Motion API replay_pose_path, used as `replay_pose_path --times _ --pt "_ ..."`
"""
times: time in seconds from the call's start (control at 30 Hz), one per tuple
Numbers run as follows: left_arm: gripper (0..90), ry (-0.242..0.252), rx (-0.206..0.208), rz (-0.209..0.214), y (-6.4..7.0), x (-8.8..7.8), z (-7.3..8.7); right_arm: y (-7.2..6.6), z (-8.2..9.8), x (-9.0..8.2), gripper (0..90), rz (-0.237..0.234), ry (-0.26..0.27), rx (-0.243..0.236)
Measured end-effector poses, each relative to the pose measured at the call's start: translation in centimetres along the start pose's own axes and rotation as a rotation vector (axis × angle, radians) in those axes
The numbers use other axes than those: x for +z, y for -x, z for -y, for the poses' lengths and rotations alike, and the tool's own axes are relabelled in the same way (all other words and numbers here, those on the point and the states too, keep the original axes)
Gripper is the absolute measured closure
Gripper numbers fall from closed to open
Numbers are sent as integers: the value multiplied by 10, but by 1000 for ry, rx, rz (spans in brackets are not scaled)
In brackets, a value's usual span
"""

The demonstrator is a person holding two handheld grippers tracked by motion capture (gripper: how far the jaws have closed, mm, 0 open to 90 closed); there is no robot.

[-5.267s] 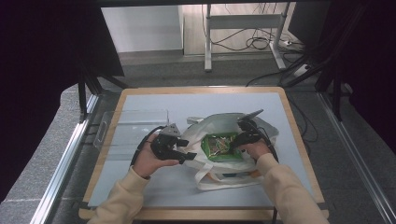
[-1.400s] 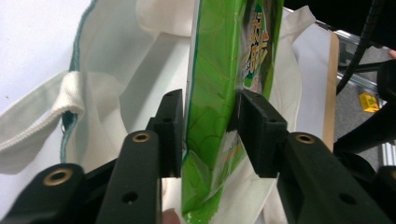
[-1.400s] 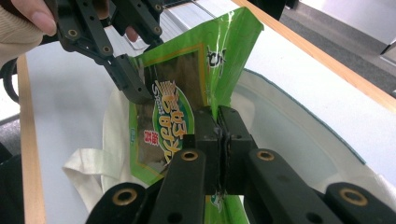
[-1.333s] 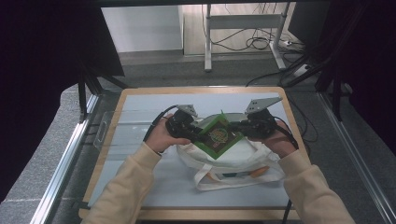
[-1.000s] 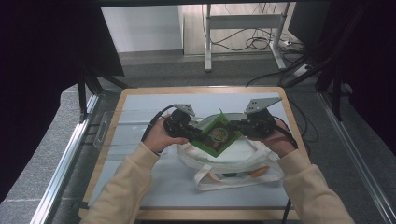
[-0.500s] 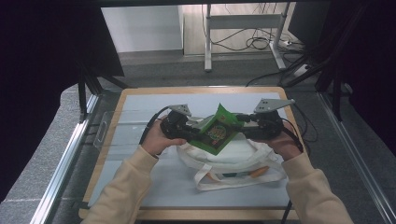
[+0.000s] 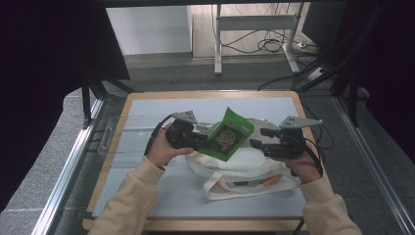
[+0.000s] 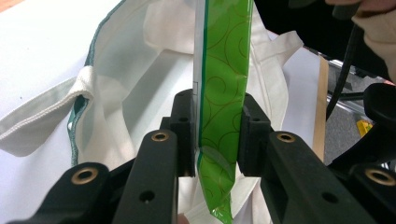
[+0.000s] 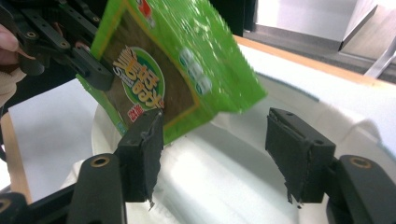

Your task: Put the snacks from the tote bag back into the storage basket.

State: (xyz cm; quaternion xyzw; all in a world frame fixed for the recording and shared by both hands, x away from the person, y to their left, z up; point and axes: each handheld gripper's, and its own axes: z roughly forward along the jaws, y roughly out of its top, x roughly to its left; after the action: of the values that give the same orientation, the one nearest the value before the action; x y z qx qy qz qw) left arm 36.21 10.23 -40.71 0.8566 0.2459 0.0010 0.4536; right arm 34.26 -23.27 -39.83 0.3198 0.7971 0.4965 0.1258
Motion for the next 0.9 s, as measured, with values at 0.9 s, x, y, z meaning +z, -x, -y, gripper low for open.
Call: replay_pose_path --times 0.9 --pt "724 47 -1 5 6 -2 -1 -9 33 25 315 -105 -3 123"
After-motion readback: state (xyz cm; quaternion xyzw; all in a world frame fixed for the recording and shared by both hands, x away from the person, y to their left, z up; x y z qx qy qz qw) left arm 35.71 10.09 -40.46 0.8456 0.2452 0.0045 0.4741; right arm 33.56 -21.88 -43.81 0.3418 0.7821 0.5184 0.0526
